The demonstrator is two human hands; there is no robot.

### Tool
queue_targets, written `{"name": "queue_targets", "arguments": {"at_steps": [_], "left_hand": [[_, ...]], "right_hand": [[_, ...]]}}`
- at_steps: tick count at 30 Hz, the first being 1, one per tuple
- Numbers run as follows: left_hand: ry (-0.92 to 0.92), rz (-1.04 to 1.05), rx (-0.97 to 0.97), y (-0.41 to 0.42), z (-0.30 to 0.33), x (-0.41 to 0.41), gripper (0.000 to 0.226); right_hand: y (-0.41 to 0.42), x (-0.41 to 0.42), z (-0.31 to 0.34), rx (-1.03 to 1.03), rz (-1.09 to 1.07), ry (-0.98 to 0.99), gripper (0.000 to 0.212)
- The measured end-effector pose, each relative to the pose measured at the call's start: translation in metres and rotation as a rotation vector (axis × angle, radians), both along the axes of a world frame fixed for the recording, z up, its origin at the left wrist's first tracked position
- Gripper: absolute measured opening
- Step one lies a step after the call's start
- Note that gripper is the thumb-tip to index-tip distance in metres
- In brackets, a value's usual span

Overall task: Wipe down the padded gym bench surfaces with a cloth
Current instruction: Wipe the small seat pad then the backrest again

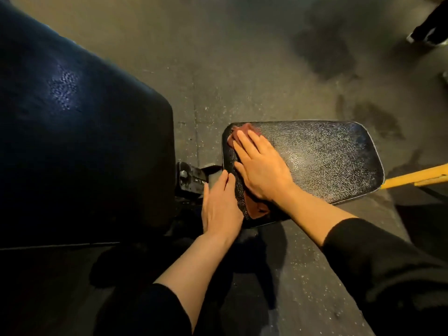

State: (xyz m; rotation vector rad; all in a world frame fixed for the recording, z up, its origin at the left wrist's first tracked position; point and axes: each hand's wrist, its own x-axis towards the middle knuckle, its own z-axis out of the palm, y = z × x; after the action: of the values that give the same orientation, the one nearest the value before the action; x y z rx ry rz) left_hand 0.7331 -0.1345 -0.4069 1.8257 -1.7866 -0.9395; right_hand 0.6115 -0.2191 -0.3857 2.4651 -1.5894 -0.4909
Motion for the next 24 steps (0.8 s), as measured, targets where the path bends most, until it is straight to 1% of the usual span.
{"name": "queue_targets", "arguments": {"at_steps": [2,4,6,9,10,11,14,15,17,18,20,21,22,24], "left_hand": [[-0.064,-0.034,0.041,-0.008,0.012,0.004,0.062],[-0.086,-0.086,0.090,-0.014,0.026,0.003,0.060],[-0.093,-0.179,0.109,-0.019,0.041,-0.007,0.061],[-0.093,-0.338,0.150,-0.026,0.063,-0.034,0.070],[-0.098,-0.375,0.165,-0.028,0.072,-0.045,0.072],[-0.100,-0.395,0.186,-0.028,0.080,-0.055,0.073],[-0.122,-0.468,0.255,-0.036,0.102,-0.076,0.073],[-0.139,-0.488,0.281,-0.040,0.110,-0.080,0.072],[-0.164,-0.493,0.313,-0.048,0.128,-0.085,0.070],[-0.169,-0.487,0.318,-0.052,0.138,-0.087,0.069],[-0.155,-0.482,0.314,-0.057,0.158,-0.090,0.068],[-0.140,-0.480,0.302,-0.060,0.168,-0.092,0.068],[-0.119,-0.479,0.286,-0.063,0.179,-0.093,0.070],[-0.054,-0.500,0.234,-0.068,0.200,-0.097,0.078]], "right_hand": [[0.002,-0.001,0.003,0.054,0.023,0.013,0.058],[0.005,-0.018,0.016,0.068,0.009,0.065,0.055],[0.004,-0.050,0.038,0.019,-0.089,0.054,0.053],[0.018,-0.089,0.068,-0.090,-0.327,-0.077,0.054],[0.026,-0.093,0.070,-0.099,-0.341,-0.075,0.056],[0.034,-0.095,0.069,-0.066,-0.310,-0.054,0.057],[0.041,-0.125,0.076,0.074,-0.099,-0.011,0.057],[0.039,-0.139,0.087,0.085,-0.099,-0.012,0.058],[0.035,-0.161,0.110,0.097,-0.227,-0.043,0.068],[0.033,-0.165,0.121,0.145,-0.275,-0.023,0.073],[0.032,-0.167,0.134,0.267,-0.303,0.025,0.072],[0.032,-0.167,0.140,0.303,-0.313,-0.002,0.069],[0.032,-0.168,0.146,0.294,-0.349,-0.098,0.065],[0.036,-0.167,0.159,0.186,-0.543,-0.435,0.060]]}}
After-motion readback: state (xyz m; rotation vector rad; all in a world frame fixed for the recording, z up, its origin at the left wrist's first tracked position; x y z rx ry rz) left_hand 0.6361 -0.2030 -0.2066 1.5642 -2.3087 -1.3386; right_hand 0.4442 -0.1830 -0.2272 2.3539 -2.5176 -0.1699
